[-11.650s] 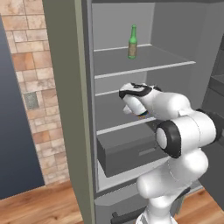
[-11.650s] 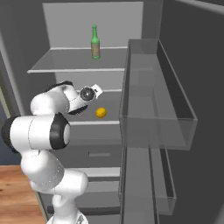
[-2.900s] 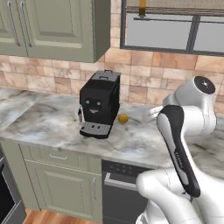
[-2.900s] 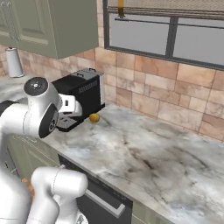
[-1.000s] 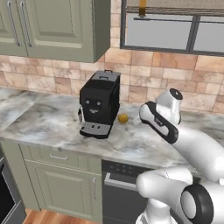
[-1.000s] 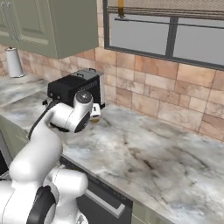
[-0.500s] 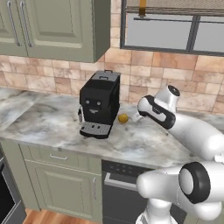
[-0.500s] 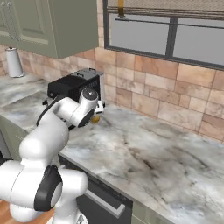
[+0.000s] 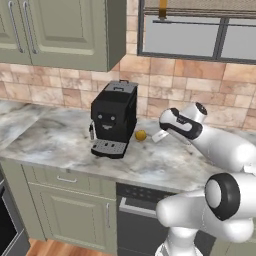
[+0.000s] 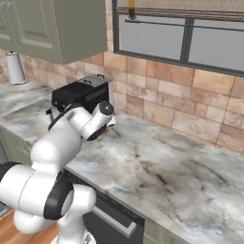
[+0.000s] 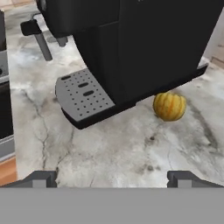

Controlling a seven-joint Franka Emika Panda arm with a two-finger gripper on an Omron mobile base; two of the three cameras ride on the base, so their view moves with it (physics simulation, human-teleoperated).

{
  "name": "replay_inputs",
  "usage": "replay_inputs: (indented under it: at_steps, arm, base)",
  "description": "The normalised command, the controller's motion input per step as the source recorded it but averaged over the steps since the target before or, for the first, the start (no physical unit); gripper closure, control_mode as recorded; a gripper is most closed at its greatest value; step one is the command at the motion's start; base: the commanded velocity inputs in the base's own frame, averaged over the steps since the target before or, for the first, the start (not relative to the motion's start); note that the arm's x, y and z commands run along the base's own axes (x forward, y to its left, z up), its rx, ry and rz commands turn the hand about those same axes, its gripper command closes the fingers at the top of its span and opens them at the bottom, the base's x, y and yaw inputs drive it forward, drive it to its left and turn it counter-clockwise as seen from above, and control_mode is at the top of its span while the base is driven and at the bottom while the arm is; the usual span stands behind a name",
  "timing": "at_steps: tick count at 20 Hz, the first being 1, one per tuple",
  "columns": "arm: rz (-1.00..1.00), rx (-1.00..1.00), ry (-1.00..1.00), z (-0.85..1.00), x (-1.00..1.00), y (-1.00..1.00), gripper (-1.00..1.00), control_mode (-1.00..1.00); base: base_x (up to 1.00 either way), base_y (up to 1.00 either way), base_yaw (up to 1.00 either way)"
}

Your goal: Place the beer on the top shelf of the fridge to keep it out of children's reach, and place the lemon and squash on lower shelves for easy access.

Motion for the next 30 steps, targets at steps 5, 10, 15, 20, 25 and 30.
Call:
replay_inputs:
  at_steps: [5,10,15,20,25,30]
  arm:
    - [0.09,0.03,-0.01,-0.08,0.13,0.0,-1.0,-1.0]
    - [0.07,0.01,0.0,-0.07,0.17,0.0,-1.0,-1.0]
    - [0.07,0.0,0.0,-0.09,0.16,0.0,-1.0,-1.0]
    - [0.07,0.01,-0.09,-0.25,0.03,0.0,-1.0,-1.0]
    - [0.11,0.01,-0.18,-0.12,0.0,0.0,-1.0,-1.0]
    - [0.15,0.0,-0.11,0.0,0.0,0.0,-1.0,-1.0]
  base:
    - [0.0,0.0,0.0]
    - [0.0,0.0,0.0]
    - [0.0,0.0,0.0]
    - [0.0,0.0,0.0]
    - [0.0,0.0,0.0]
    - [0.0,0.0,0.0]
